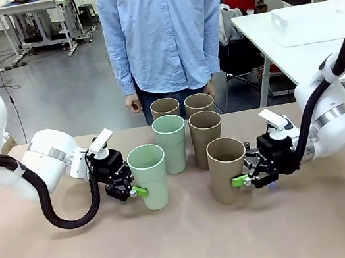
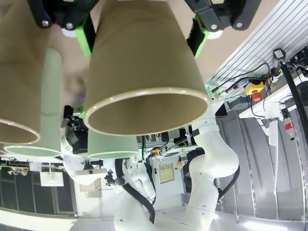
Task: Stack the cups and store them in the basket.
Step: Pick up two Reusable plastic cups , one in each hand.
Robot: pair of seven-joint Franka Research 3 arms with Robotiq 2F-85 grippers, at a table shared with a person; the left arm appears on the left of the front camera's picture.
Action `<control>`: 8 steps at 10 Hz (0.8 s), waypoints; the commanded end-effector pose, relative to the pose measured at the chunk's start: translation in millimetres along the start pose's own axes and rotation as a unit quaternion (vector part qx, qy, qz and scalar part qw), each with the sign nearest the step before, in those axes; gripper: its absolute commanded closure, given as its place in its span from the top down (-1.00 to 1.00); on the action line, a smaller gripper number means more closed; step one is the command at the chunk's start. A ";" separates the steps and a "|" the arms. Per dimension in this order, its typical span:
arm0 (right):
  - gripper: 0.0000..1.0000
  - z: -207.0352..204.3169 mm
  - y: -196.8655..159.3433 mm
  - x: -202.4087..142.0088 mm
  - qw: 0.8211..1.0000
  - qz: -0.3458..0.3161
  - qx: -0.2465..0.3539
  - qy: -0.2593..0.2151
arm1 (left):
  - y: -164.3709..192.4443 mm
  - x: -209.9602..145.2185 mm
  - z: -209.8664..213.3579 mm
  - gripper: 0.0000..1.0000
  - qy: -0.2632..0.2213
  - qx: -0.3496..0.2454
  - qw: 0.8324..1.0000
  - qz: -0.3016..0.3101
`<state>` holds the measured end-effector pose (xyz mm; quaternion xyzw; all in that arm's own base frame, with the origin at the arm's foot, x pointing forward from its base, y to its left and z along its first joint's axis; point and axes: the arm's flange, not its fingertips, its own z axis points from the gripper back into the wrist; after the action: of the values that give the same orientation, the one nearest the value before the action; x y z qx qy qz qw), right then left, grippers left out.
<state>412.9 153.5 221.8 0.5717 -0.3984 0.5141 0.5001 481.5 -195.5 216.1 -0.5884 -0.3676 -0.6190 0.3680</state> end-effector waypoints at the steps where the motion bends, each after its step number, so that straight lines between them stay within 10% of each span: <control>1: 1.00 -14.7 -3.1 -3.9 1.000 0.010 -0.008 0.004 | -3.7 -10.3 -8.1 1.00 -0.007 0.005 1.000 -0.019; 8: 1.00 -24.5 -6.4 -5.8 1.000 0.010 0.000 0.005 | 0.6 -12.6 -20.5 1.00 -0.023 0.006 1.000 -0.020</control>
<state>410.7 170.3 216.8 0.5723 -0.3872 0.5237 0.4983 478.9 -212.4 210.9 -0.5982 -0.3718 -0.6094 0.3642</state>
